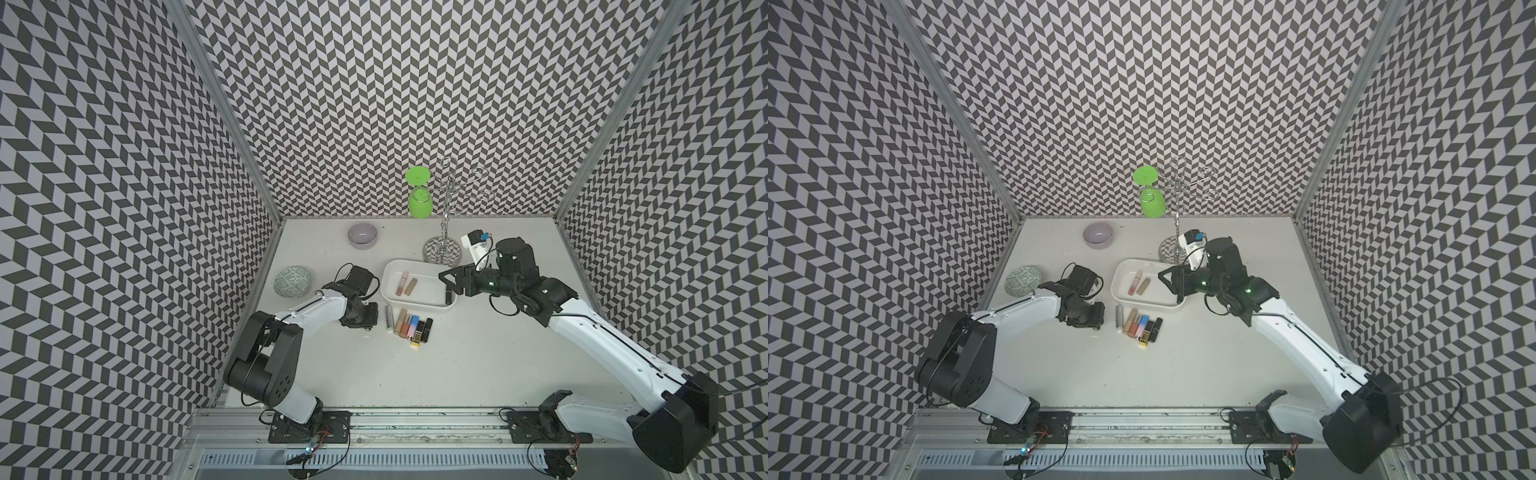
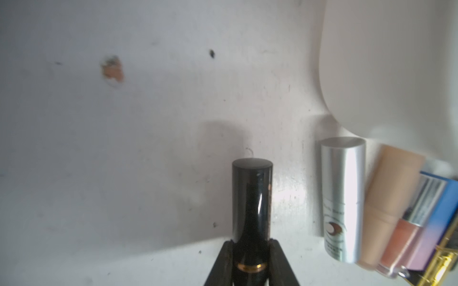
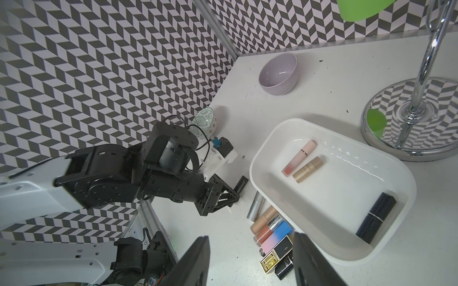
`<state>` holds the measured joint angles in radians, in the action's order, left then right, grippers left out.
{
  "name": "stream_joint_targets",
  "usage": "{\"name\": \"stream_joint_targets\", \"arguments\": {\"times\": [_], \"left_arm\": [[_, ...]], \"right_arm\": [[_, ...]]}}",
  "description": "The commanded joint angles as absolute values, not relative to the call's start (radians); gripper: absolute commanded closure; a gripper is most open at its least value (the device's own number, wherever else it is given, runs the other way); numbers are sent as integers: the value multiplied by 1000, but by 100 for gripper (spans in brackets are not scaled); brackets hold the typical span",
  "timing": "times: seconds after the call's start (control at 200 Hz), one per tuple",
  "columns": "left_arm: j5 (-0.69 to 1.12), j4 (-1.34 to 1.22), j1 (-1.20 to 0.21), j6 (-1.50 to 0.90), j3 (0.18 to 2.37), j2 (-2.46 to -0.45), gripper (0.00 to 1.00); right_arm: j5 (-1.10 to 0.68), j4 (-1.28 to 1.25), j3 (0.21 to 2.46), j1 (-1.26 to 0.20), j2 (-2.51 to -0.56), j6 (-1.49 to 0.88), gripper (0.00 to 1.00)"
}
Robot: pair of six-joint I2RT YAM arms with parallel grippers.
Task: Put the lipstick into the storage box
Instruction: Pick up the lipstick at the center of the board.
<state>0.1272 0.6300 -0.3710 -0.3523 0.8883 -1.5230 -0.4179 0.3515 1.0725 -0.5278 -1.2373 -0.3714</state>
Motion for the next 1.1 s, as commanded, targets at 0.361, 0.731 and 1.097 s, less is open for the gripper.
{"name": "stream_joint_targets", "arguments": {"times": [0.361, 0.731, 1.097], "left_arm": [[601, 485, -256, -434, 1019, -1262, 85], [1031, 63, -343, -624, 1073, -1301, 84], [1086, -62, -405, -706, 1079, -1334, 84]], "right_arm": [[-683, 183, 1280, -512, -1419, -549, 35], [-839, 147, 1326, -501, -1466, -609, 36], [-913, 49, 1252, -500, -1412, -652, 36]]}}
